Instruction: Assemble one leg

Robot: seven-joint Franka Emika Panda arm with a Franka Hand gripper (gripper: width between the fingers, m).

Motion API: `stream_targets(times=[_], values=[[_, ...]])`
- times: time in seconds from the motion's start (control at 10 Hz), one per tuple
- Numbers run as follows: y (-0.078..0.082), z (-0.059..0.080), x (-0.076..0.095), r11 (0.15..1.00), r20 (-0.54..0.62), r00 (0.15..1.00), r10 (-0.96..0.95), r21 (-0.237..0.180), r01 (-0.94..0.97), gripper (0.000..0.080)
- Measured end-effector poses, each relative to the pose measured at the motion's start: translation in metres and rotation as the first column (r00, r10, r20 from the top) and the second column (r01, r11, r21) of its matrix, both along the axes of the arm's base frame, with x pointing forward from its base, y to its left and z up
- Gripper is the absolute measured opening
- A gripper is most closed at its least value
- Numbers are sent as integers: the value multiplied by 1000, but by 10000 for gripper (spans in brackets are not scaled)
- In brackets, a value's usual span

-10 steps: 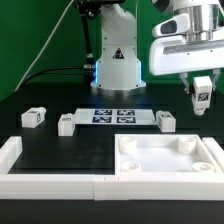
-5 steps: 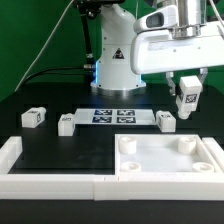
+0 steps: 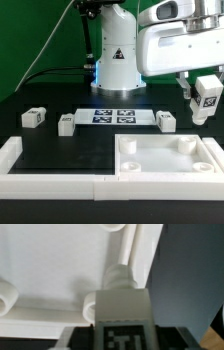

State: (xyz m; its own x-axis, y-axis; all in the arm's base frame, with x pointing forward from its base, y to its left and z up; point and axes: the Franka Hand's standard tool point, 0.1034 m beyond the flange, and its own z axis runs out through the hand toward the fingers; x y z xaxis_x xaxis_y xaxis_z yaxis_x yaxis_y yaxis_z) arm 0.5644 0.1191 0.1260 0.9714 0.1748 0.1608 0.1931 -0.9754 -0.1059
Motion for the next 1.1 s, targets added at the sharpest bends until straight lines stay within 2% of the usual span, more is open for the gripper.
stream_targets(times=[0.4,0.6,0.7,1.0,1.1], values=[[-2,-3,-1,1000,32,999,-5,-1,5,290],[-4,-10,-1,1000,189,982,-11,-3,12,290],[-9,-14,4,1000,240,971,-5,-9,8,290],[-15,-22,26,1000,272,962,-5,-12,9,290],[-21,-21,35,1000,319,948,-2,-18,8,290]])
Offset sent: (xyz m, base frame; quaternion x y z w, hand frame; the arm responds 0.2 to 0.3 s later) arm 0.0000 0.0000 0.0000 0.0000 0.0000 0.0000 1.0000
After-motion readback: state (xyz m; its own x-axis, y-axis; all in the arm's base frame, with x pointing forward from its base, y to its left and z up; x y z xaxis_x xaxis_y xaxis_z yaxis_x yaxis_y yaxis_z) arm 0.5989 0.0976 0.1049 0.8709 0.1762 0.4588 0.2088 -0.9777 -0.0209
